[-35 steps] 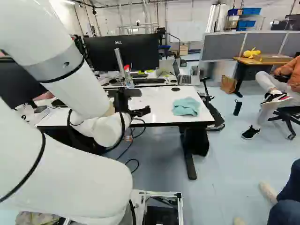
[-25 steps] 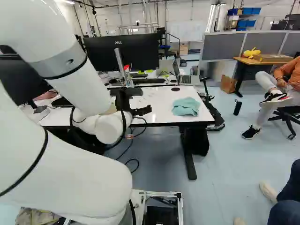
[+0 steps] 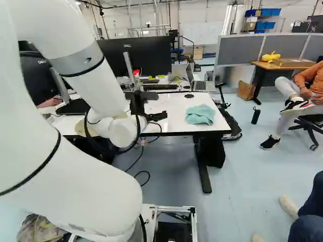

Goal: Clean the table with the green towel

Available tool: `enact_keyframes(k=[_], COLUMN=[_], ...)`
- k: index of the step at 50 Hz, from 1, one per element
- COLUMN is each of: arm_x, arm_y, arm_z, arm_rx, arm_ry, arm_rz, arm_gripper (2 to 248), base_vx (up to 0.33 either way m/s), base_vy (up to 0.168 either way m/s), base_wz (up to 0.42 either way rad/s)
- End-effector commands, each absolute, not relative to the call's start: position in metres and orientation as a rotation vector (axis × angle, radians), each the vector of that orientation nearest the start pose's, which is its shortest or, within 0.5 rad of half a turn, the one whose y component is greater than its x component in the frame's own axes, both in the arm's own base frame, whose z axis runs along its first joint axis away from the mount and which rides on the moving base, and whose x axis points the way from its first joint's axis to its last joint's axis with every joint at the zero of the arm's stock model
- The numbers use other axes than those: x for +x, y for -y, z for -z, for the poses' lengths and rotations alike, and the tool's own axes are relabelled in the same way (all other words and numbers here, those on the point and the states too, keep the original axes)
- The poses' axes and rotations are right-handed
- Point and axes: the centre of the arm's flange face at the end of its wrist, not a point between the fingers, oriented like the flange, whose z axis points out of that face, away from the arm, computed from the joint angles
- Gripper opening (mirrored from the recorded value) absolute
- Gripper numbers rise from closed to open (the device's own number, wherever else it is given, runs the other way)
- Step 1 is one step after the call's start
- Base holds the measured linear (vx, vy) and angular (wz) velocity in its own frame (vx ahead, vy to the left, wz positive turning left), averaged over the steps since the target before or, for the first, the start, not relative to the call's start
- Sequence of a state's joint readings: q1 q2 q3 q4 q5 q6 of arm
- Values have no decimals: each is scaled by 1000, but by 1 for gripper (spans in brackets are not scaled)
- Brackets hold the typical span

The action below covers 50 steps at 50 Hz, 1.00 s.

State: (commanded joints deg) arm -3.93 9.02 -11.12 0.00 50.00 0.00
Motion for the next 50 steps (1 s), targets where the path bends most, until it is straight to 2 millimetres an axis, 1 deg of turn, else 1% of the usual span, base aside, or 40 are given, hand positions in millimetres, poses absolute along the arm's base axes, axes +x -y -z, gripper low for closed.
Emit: enact_keyframes(k=[13, 33, 50], arm_x=[327, 351, 363], arm_y=[35, 60, 84], arm_z=[-373, -391, -392], arm_rx=[-2619, -2604, -2627], arm_ry=[-140, -221, -300], arm_rz=[1838, 1919, 1934], arm_gripper=[247, 247, 247], base_vx=[0, 0, 0], base_vy=[0, 0, 0], base_wz=[0, 0, 0])
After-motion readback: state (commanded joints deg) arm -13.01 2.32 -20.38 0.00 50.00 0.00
